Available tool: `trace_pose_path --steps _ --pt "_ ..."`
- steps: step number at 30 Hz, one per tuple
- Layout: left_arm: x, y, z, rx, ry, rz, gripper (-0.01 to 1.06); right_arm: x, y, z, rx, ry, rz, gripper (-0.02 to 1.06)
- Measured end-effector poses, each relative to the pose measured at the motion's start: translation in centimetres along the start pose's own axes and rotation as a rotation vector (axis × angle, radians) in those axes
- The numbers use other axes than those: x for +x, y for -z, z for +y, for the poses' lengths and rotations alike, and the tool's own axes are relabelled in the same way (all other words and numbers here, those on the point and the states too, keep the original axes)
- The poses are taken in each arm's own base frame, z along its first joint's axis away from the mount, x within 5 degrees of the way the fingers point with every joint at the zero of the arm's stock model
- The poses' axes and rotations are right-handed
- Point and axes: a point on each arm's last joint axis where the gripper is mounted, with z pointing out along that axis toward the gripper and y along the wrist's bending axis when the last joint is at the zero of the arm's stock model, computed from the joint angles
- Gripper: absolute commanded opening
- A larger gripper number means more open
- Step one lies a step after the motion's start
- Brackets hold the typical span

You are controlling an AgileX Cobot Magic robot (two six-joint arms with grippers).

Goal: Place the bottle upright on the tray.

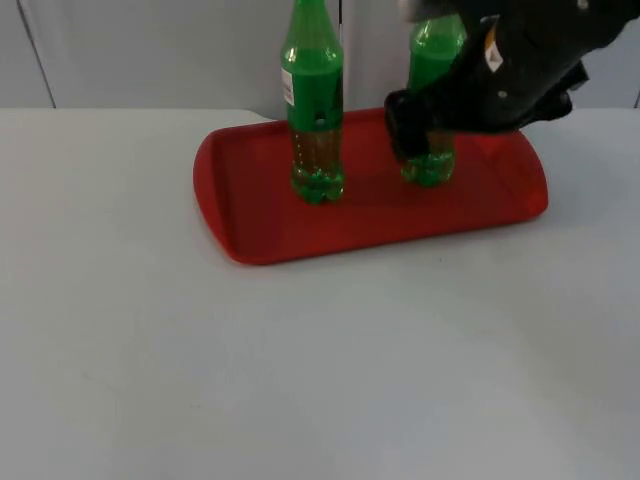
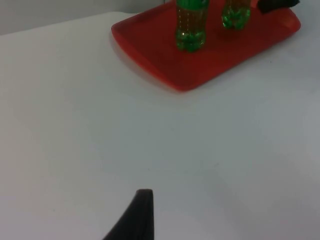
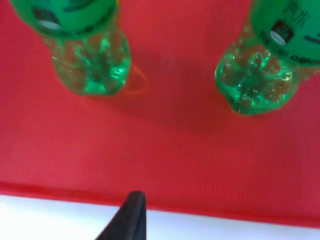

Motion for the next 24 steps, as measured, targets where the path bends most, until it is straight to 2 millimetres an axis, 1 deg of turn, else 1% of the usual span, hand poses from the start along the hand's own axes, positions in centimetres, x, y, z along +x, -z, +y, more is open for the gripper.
trace_pose_path --steps 2,3,6,7,9,11,12,16,17,21,22,24 --pt "0.0 0.0 0.0 0.0 0.0 0.0 1.05 0.5 1.1 -0.2 -0.006 -0.012 0.007 1.05" --pt "0.0 0.0 0.0 0.0 0.0 0.0 1.05 0.5 1.1 -0.2 -0.006 -0.012 0.007 1.05" --pt "0.0 0.0 0.0 0.0 0.0 0.0 1.05 1.9 2.4 -0.6 -0.014 -0.016 0.025 1.05" --pt "0.0 0.0 0.0 0.0 0.0 0.0 1.05 1.9 2.4 -0.6 -0.014 -0.016 0.025 1.05" --pt "0.0 0.0 0.0 0.0 0.0 0.0 1.05 3.2 3.7 -0.8 -0.034 -0.033 0.028 1.05" --pt "0.0 0.0 0.0 0.0 0.0 0.0 1.05 4.0 4.7 -0.9 -0.059 -0.045 0.009 1.05" --pt "0.0 0.0 0.0 0.0 0.0 0.0 1.05 4.0 4.7 -0.9 -0.059 -0.045 0.009 1.05" --pt "0.0 0.0 0.0 0.0 0.0 0.0 1.05 5.9 7.1 -1.3 -0.1 -0.075 -0.019 1.05" --pt "0.0 0.0 0.0 0.0 0.0 0.0 1.05 5.9 7.1 -1.3 -0.1 -0.075 -0.019 1.05" --pt "0.0 0.0 0.0 0.0 0.0 0.0 1.05 8.0 9.9 -1.9 -0.122 -0.096 -0.042 1.05" --pt "0.0 0.0 0.0 0.0 0.0 0.0 1.05 8.0 9.9 -1.9 -0.122 -0.096 -0.042 1.05" --pt "0.0 0.0 0.0 0.0 0.0 0.0 1.05 8.6 11.2 -2.2 -0.128 -0.097 -0.062 1.05"
